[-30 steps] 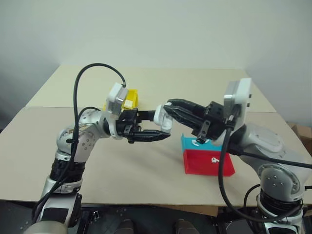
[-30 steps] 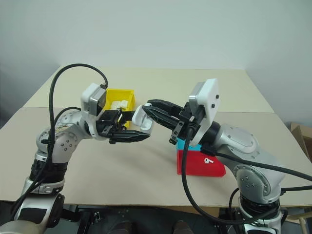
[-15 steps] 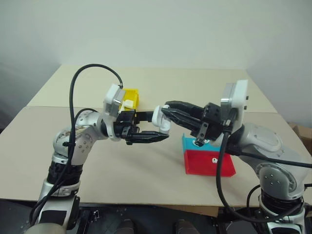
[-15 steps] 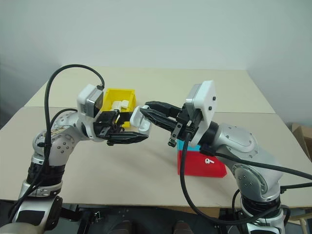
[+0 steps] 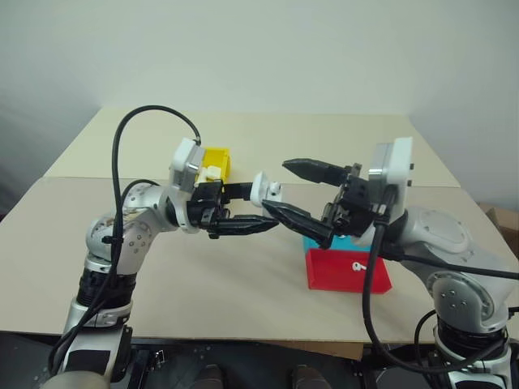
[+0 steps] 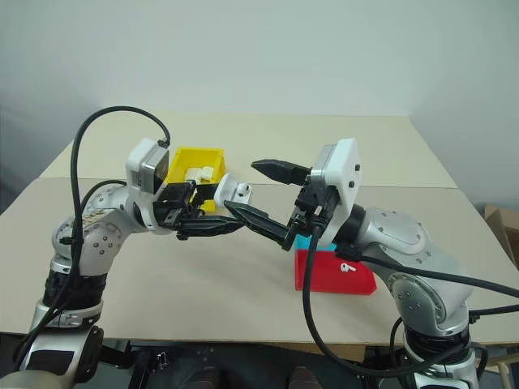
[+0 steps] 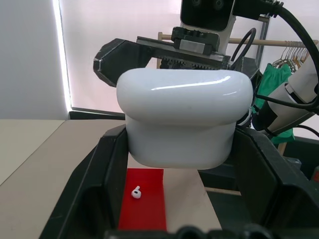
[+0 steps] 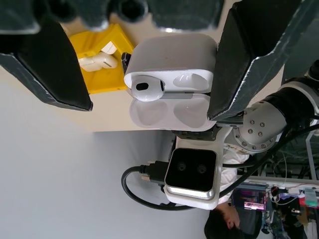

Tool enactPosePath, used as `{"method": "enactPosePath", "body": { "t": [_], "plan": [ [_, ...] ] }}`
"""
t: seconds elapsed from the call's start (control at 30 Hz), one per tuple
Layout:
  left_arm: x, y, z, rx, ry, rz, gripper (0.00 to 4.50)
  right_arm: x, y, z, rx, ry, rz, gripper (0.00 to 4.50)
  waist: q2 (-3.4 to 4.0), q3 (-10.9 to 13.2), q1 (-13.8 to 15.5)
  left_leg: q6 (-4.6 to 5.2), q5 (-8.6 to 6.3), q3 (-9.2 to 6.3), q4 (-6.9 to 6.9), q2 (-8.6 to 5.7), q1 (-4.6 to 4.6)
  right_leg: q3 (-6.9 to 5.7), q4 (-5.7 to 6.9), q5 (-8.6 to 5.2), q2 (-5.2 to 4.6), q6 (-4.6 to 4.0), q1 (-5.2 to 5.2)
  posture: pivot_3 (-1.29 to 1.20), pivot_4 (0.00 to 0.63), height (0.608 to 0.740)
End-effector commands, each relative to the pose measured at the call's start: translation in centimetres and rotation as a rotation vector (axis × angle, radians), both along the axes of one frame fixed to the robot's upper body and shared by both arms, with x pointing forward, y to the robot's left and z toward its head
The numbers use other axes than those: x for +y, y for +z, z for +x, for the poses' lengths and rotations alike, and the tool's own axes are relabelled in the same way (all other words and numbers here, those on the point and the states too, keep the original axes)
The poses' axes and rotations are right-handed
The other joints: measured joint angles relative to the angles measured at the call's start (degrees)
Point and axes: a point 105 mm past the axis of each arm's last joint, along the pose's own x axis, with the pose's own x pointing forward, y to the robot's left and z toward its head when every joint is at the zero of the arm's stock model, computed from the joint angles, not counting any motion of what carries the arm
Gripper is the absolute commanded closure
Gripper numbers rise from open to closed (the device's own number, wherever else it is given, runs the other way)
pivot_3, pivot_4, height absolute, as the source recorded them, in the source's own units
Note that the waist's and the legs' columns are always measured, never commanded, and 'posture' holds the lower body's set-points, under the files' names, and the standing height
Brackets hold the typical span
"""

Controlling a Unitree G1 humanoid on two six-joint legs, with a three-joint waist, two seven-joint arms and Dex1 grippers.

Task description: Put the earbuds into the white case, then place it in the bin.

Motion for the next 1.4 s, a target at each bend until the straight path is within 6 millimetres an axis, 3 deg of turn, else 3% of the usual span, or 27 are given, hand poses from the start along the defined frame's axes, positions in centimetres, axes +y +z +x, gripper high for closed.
{"method": "enactPosePath", "body": {
  "t": [0.03, 0.2, 0.33, 0.47, 0.57, 0.63, 1.07, 1.4],
  "plan": [
    [0.5, 0.9, -0.4, -0.052, 0.002, -0.017, 1.71, -2.5, 2.1, 0.3, -0.059, -0.052, 0.009, 0.22, 0.00, 0.0, 0.1, 0.00, 0.00, 0.00, 0.00, 0.00, -0.01, 0.00, -0.01, 0.00, 0.00, 0.00, 0.00, 0.00, 0.150, 0.740],
    [0.9, 0.7, -0.8, -0.053, 0.011, -0.013, 1.71, -5.7, 2.0, 2.8, -0.061, -0.152, -0.241, 0.22, 0.02, 0.0, 0.1, 0.00, 0.00, 0.00, 0.00, -0.01, -0.01, -0.01, -0.04, 0.00, -0.02, 0.00, 0.01, 0.00, 0.150, 0.740],
    [1.0, 0.5, -1.4, -0.055, 0.022, -0.017, 1.71, -8.9, -2.2, 6.8, -0.074, -0.248, -0.728, 0.22, 0.03, 0.0, -0.2, 0.00, 0.00, 0.03, 0.01, 0.01, 0.00, 0.00, -0.05, 0.00, -0.01, -0.01, -0.03, 0.00, 0.150, 0.740],
    [1.0, 0.3, -1.8, -0.057, 0.041, -0.021, 1.71, -10.3, -4.5, 10.1, 0.053, -0.200, -0.920, 1.09, 0.07, 0.0, -1.0, 0.00, 0.00, 0.11, 0.03, 0.01, 0.07, 0.09, -0.04, 0.00, -0.01, -0.01, -0.02, 0.00, 0.150, 0.740],
    [1.2, 0.3, -2.0, -0.059, 0.056, -0.025, 1.71, -10.1, -5.8, 12.6, 0.266, -0.240, -0.950, 1.89, 0.09, 0.1, -1.6, 0.02, 0.01, 0.08, 0.02, 0.02, 0.05, 0.08, -0.02, 0.01, 0.01, -0.02, -0.06, 0.00, 0.150, 0.740],
    [1.3, 0.3, -2.2, -0.060, 0.065, -0.022, 1.71, -9.8, -7.1, 13.7, 0.394, -0.267, -1.000, 1.89, 0.09, 0.1, -1.9, 0.02, 0.01, 0.07, 0.00, 0.02, 0.01, 0.08, 0.00, 0.01, 0.01, -0.02, -0.11, 0.00, 0.150, 0.740],
    [1.7, 0.3, -2.2, -0.052, 0.096, -0.020, 1.71, -8.6, -11.3, 15.7, 0.616, -0.361, -1.158, 1.89, 0.12, 0.1, -0.2, 0.01, 0.02, 0.04, 0.04, -0.01, -0.25, -0.03, 0.10, 0.02, -0.02, -0.03, -0.36, 0.00, 0.150, 0.740],
    [1.6, 0.1, -2.5, -0.039, 0.102, -0.020, 1.71, -8.2, -12.1, 15.4, 0.679, -0.370, -1.188, 1.89, 0.13, 0.1, -0.2, 0.01, 0.02, 0.04, 0.04, -0.01, -0.28, -0.02, 0.10, 0.02, -0.02, -0.03, -0.39, 0.00, 0.150, 0.740]
  ]
}}
